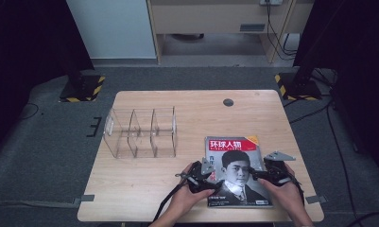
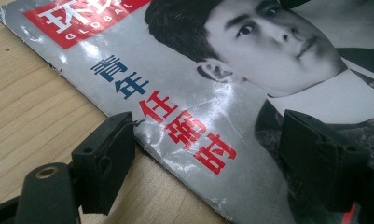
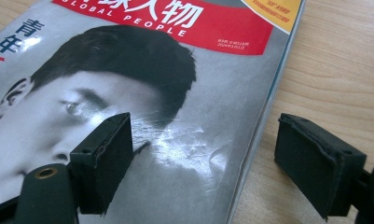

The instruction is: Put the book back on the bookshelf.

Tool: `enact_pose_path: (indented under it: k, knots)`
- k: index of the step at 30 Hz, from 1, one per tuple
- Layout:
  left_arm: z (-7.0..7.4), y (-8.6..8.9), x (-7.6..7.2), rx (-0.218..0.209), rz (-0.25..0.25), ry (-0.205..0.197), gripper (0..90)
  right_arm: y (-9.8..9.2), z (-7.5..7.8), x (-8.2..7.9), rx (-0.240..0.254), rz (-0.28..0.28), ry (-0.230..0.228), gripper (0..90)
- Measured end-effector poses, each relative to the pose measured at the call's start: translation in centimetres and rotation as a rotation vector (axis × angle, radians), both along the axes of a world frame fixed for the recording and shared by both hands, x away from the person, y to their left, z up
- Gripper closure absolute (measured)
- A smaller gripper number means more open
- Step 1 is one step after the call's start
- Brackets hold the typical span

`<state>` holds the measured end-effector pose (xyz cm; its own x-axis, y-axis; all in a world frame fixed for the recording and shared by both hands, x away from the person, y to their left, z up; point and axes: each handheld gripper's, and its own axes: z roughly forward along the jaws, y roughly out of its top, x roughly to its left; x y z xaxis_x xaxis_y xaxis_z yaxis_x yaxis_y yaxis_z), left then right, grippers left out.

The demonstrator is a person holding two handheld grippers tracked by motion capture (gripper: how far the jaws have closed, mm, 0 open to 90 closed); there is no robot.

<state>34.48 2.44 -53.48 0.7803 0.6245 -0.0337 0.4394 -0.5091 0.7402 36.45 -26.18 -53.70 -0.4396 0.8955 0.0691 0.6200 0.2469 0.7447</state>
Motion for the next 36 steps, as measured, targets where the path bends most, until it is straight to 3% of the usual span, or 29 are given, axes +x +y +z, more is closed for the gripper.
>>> enact_pose_path:
  k: [8,15,18,20,25,28,36]
  knots:
    - [0.1,-0.4,-0.4,0.013,-0.012,-0.051,17.7,-0.1,0.0,0.0,0.002,0.0,0.005,17.4]
    - [0.5,-0.6,-0.6,-0.027,-0.032,-0.062,18.9,0.5,0.0,-0.1,-0.003,0.031,0.003,17.2]
    - [0.1,-1.0,-0.8,0.014,-0.052,-0.058,17.5,0.5,0.0,-0.1,-0.002,0.032,0.0,17.3]
    - [0.1,-1.1,-0.8,0.019,-0.052,-0.06,17.4,0.5,0.0,-0.2,-0.004,0.033,0.001,17.7]
    - [0.1,-1.1,-0.8,0.023,-0.048,-0.062,17.4,0.4,0.2,-0.3,0.01,0.025,0.0,21.2]
    - [0.0,-1.1,-0.9,0.024,-0.044,-0.063,17.4,0.2,0.6,-0.5,0.043,0.021,-0.023,25.9]
    - [0.0,-1.1,-0.8,0.021,-0.042,-0.056,17.4,0.3,1.8,-1.0,0.075,0.049,-0.062,35.9]
